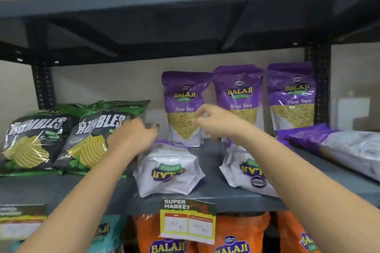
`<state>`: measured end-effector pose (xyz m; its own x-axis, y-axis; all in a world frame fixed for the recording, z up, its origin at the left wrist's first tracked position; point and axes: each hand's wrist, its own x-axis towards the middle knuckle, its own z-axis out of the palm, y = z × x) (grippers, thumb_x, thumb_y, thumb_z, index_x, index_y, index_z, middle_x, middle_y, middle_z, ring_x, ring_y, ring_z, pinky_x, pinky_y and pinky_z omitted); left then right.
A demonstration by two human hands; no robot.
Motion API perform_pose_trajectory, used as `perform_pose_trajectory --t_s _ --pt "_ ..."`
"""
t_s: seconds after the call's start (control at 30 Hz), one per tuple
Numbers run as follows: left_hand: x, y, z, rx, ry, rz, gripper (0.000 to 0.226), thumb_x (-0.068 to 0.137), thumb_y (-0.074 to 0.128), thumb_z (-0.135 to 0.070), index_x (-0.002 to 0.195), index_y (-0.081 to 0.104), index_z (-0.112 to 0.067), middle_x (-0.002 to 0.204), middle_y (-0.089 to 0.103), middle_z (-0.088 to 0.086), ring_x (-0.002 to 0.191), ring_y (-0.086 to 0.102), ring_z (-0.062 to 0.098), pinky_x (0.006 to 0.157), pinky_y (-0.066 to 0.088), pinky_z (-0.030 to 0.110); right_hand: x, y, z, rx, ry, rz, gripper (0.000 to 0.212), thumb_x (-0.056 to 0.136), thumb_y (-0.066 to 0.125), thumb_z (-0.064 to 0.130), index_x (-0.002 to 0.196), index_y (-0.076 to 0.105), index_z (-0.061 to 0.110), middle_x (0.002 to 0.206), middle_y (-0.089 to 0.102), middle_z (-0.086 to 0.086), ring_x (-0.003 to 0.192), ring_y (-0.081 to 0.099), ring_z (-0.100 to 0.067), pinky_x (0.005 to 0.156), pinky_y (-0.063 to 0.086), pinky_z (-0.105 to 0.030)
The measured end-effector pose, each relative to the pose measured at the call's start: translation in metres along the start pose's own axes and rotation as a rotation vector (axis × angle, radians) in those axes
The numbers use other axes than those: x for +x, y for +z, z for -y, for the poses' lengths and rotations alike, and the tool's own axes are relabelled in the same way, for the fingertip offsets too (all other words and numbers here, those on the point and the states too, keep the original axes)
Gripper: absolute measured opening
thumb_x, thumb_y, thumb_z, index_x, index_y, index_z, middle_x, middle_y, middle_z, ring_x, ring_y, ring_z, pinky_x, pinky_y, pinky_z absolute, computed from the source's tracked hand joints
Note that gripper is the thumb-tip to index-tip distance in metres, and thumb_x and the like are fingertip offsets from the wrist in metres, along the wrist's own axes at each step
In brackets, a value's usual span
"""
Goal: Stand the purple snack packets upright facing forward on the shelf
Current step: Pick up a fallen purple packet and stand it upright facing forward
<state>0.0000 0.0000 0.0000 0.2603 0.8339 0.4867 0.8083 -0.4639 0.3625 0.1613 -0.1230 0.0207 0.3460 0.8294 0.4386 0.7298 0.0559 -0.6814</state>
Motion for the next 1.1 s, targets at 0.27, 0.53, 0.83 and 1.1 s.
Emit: perform_pose_trajectory --t_s 0.27,0.53,0.83,1.1 --pt "-0.004 0.016 0.018 -0.195 -0.142 0.408 0.084 0.088 0.038 -0.065 0.144 0.041 -0.002 0.149 0.044 0.02 0.131 0.049 0.036 0.105 0.042 0.037 0.028 0.066 0.003 -0.307 0.314 0.385 0.069 0.102 0.029 0.047 0.152 0.02 0.002 0.162 0.02 -0.016 0.144 0.029 -0.033 0.107 0.033 -0.036" --pt "0.004 0.013 0.019 -0.461 -0.029 0.268 0.031 0.083 0.065 -0.045 0.067 0.064 -0.018 0.068 0.066 0.004 0.059 0.063 0.016 0.044 0.042 0.017 0.036 0.056 -0.007 -0.051 0.307 0.132 0.064 0.089 0.064 0.03 0.142 0.037 0.007 0.102 0.053 -0.009 0.072 0.052 -0.019 0.046 0.038 -0.021" --pt "0.027 0.028 0.007 -0.729 0.082 0.091 0.033 0.076 0.077 -0.024 0.105 0.06 -0.024 0.105 0.07 0.0 0.103 0.066 0.026 0.093 0.053 0.044 0.052 0.057 -0.01 0.064 0.126 -0.273 0.06 0.071 0.077 0.01 0.113 0.034 0.021 0.081 0.048 0.01 0.074 0.056 -0.015 0.062 0.047 -0.028" --pt "0.03 0.067 0.008 -0.822 0.08 -0.064 0.06 0.076 0.077 -0.022 0.127 0.046 -0.019 0.119 0.068 0.003 0.1 0.063 0.015 0.085 0.046 0.028 0.057 0.08 -0.033 0.153 0.137 -0.374 0.09 0.07 0.073 0.007 0.143 0.022 0.021 0.105 0.063 0.003 0.092 0.062 -0.02 0.073 0.045 -0.026"
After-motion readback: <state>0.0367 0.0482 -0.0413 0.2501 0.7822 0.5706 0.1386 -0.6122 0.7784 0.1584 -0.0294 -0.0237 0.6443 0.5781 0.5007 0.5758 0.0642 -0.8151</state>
